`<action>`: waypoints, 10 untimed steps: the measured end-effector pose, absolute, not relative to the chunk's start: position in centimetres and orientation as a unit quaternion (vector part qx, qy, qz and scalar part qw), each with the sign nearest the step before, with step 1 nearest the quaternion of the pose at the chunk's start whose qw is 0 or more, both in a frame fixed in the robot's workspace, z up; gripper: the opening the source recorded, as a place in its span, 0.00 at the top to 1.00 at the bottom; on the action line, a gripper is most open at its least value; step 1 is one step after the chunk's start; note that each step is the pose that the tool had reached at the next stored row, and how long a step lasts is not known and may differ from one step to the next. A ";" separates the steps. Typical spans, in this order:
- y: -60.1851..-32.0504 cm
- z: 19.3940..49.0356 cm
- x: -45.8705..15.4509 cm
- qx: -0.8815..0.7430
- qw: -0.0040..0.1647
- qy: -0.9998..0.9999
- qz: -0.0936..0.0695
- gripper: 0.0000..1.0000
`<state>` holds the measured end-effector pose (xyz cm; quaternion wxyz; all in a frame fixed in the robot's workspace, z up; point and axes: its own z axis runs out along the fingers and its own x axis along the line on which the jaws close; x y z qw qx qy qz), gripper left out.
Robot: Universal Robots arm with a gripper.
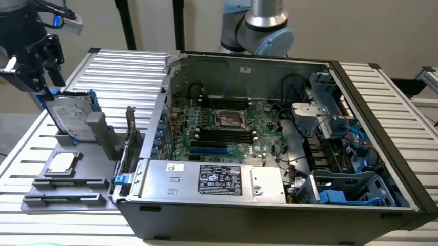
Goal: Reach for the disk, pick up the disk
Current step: 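Pick up the disk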
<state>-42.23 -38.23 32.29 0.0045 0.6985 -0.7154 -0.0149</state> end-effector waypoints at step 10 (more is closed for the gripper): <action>-38.2 30.9 -42.5 0.705 0.005 -0.709 -0.015 0.46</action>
